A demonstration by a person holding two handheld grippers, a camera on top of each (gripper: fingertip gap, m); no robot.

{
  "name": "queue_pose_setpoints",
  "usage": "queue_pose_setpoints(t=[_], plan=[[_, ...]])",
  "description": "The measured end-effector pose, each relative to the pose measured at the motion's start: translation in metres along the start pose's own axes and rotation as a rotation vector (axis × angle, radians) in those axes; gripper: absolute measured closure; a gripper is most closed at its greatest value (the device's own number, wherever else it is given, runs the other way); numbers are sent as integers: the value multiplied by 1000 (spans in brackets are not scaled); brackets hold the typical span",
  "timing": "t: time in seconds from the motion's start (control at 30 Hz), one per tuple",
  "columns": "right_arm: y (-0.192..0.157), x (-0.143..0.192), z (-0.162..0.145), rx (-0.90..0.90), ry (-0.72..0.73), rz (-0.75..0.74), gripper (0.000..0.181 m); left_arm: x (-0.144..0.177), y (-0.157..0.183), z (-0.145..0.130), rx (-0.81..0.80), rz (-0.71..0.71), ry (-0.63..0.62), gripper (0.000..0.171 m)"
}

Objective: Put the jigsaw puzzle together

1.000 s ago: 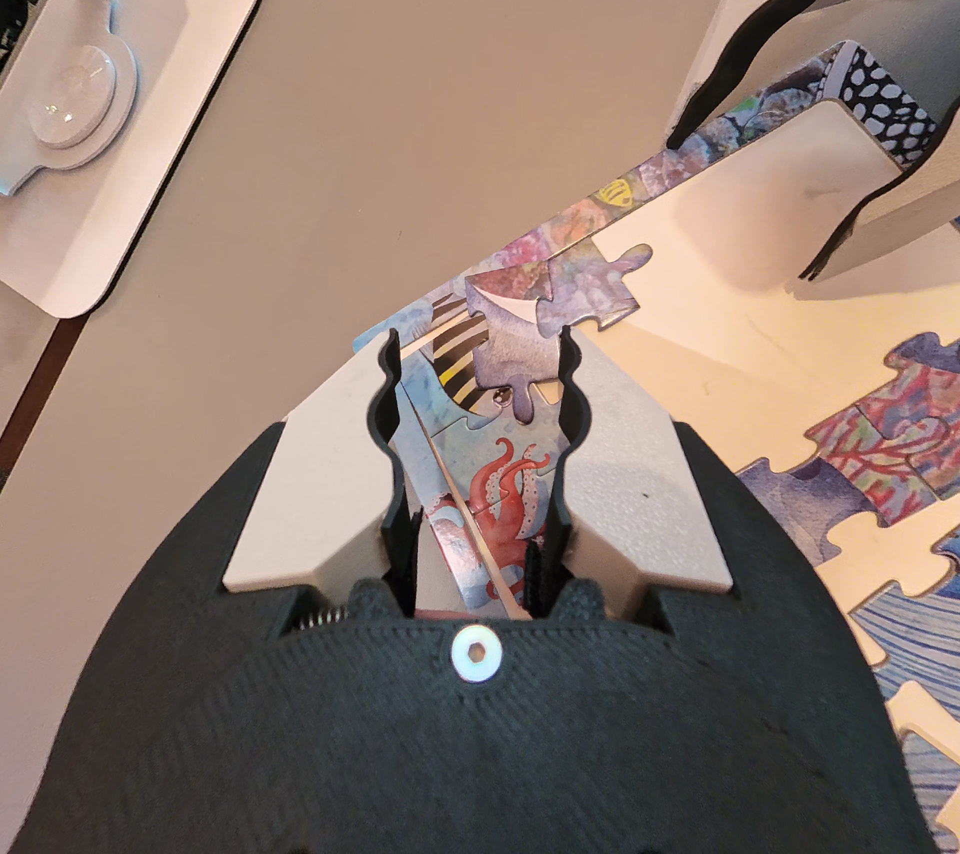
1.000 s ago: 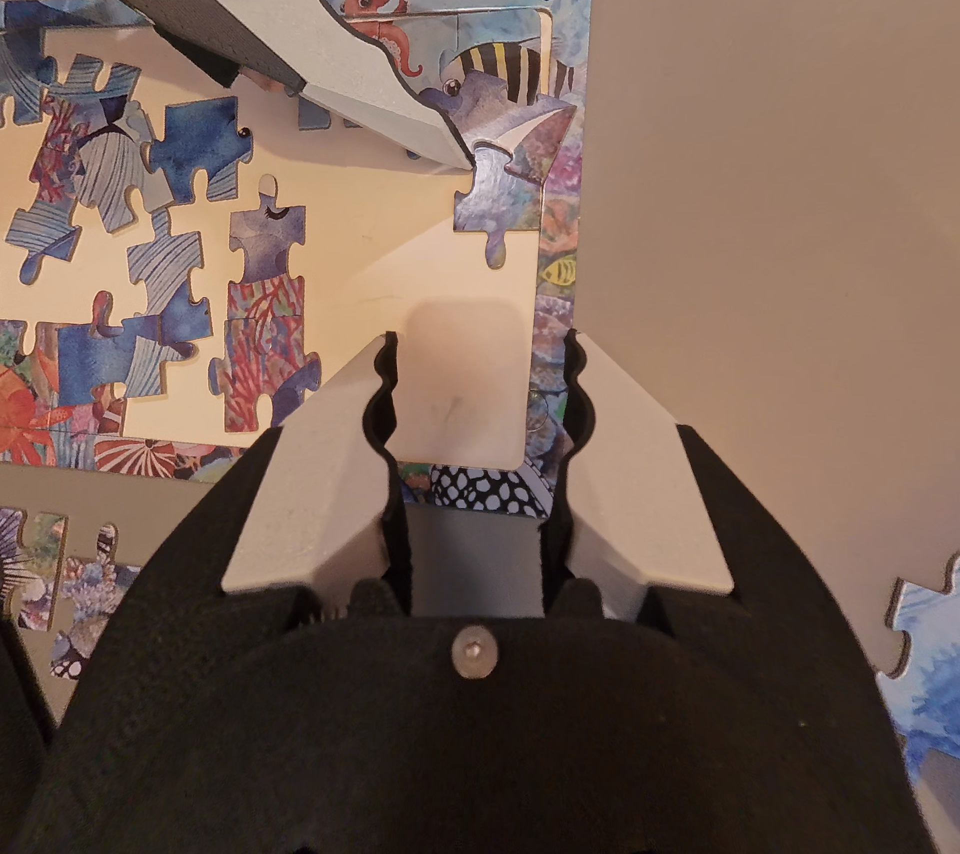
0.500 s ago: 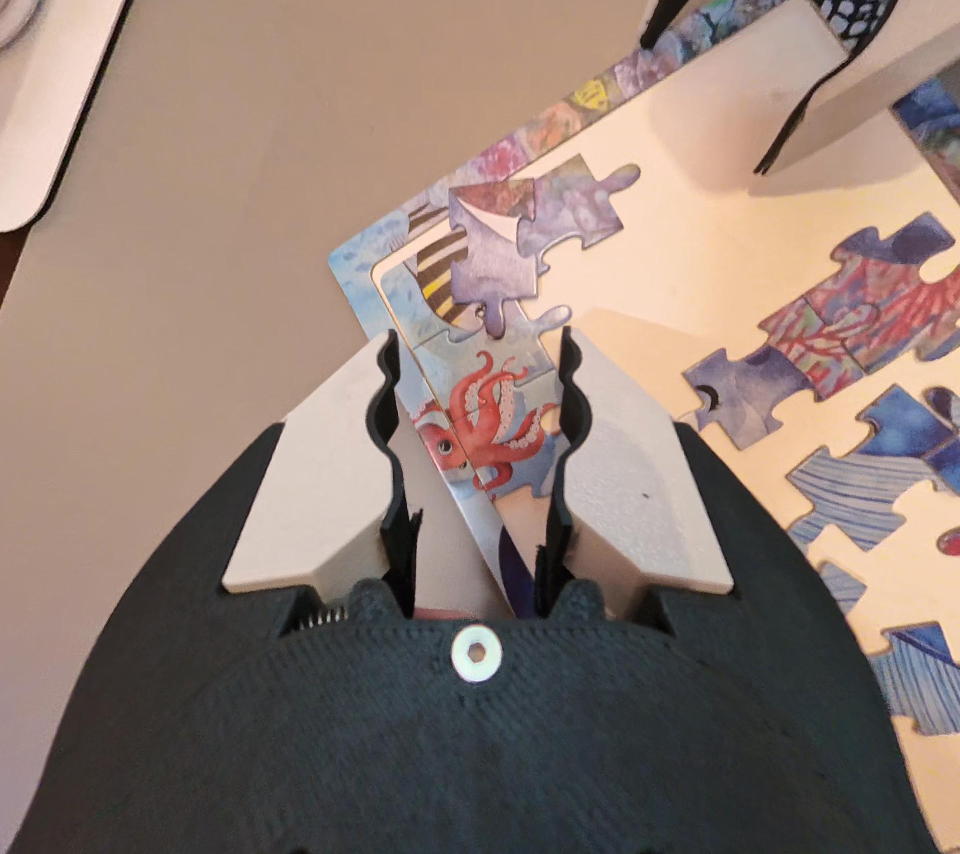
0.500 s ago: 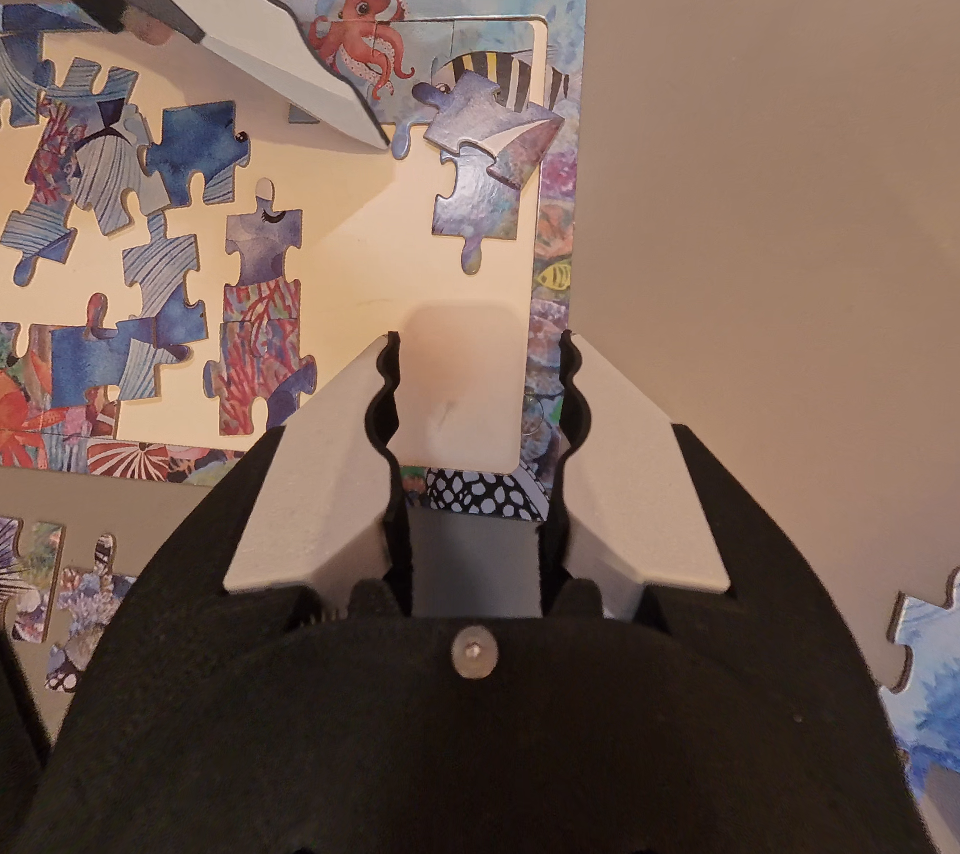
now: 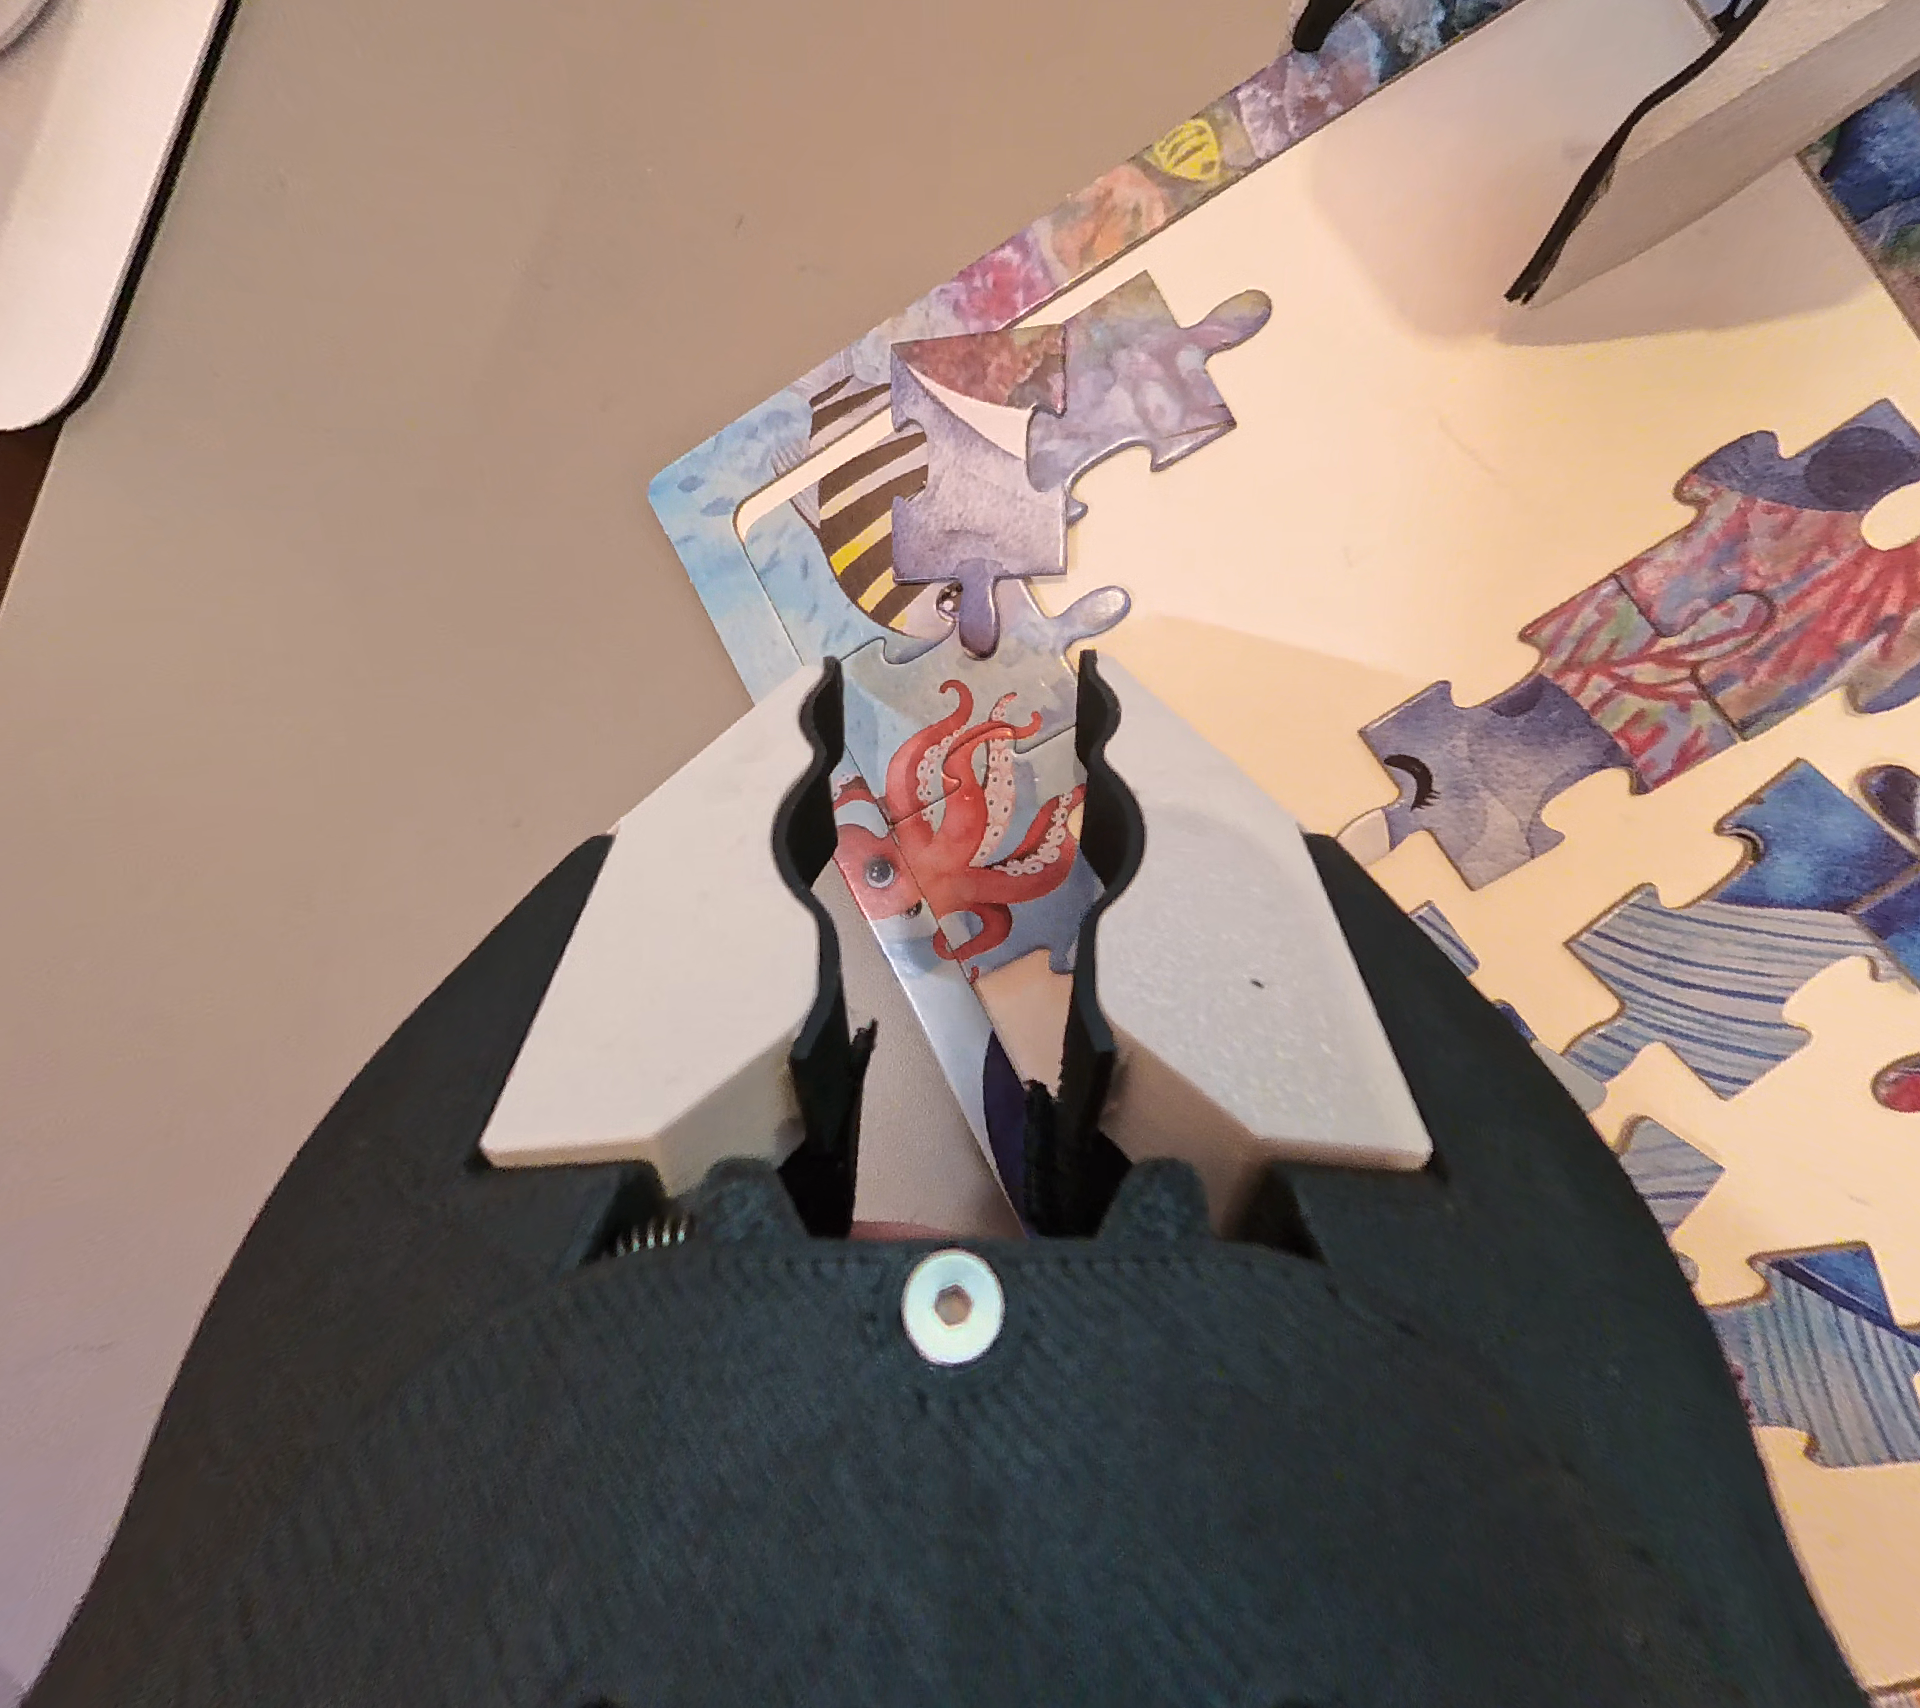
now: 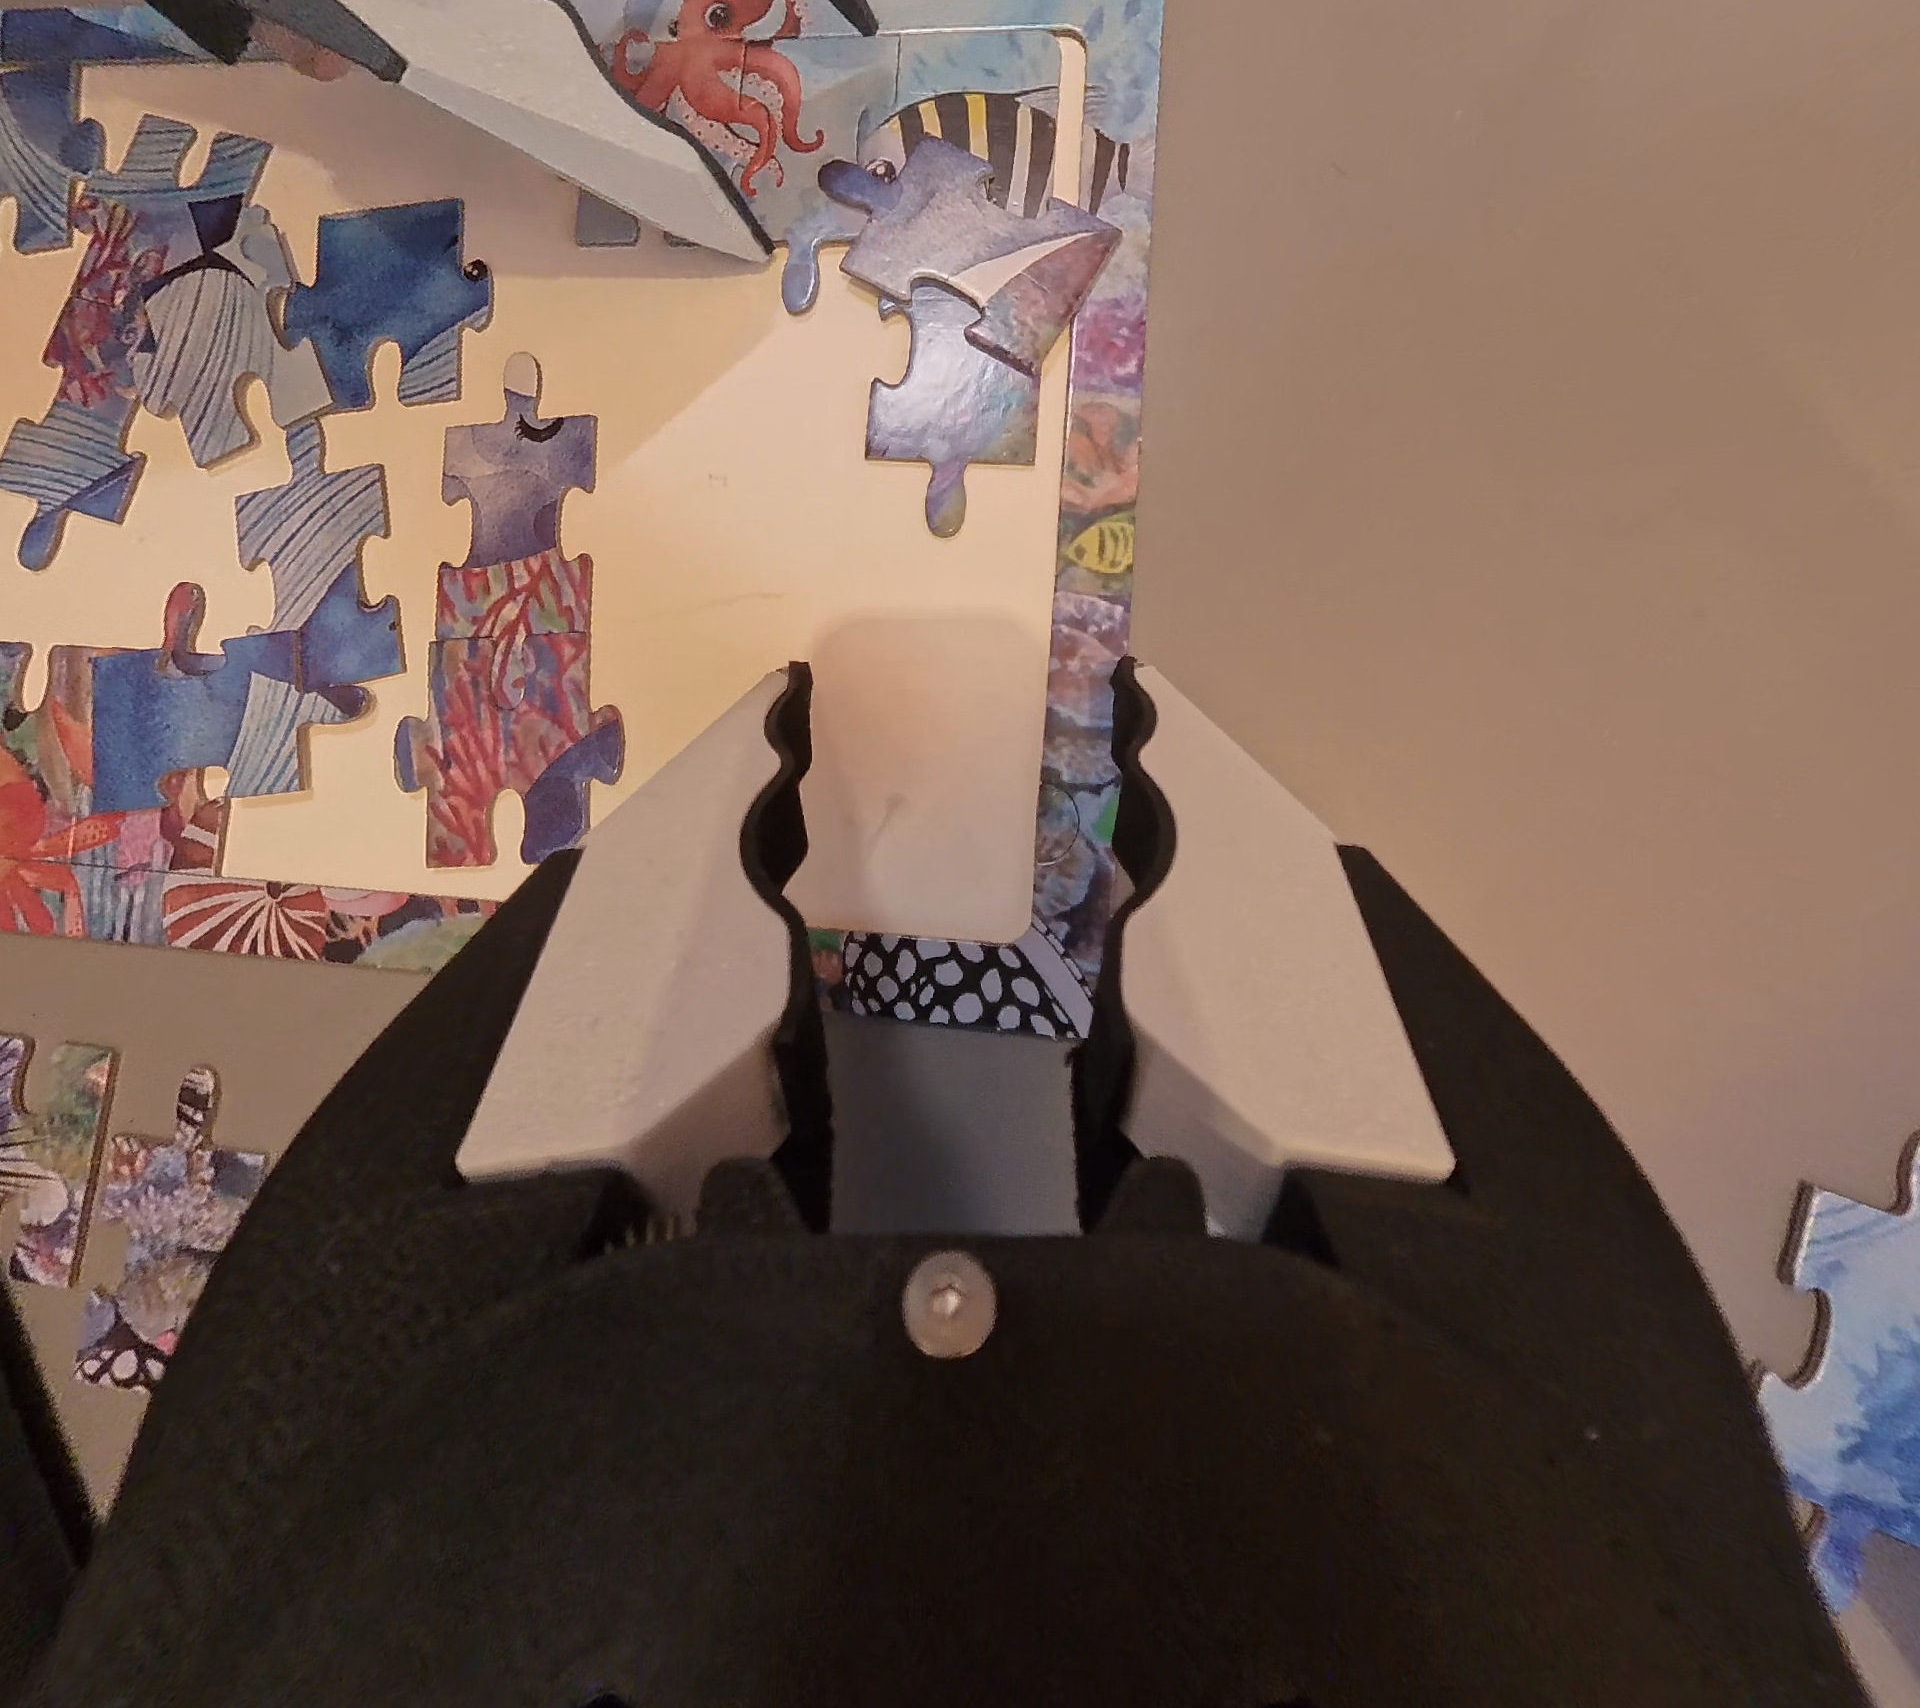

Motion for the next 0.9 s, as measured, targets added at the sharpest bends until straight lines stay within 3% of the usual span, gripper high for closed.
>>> queue_pose_setpoints(t=[0.43,0.7,0.9], plan=[[1,0,-1,-2,5,2,127,-6,1,6,-30,1,18,140],[1,0,-1,2,2,-2,126,-6,-1,6,-30,11,21,135],[-2,0,2,-15,6,15,120,-1,-7,5,-2,26,38,122]])
Point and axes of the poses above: each gripper's, where its closed fingertips meet, x back along the fingers, z out of its top, y = z × x across the jaws, the point moved 5 cm from there along x, back along the fingers, and after that the axes turned 6 degrees about y, right-handed, at the moved point
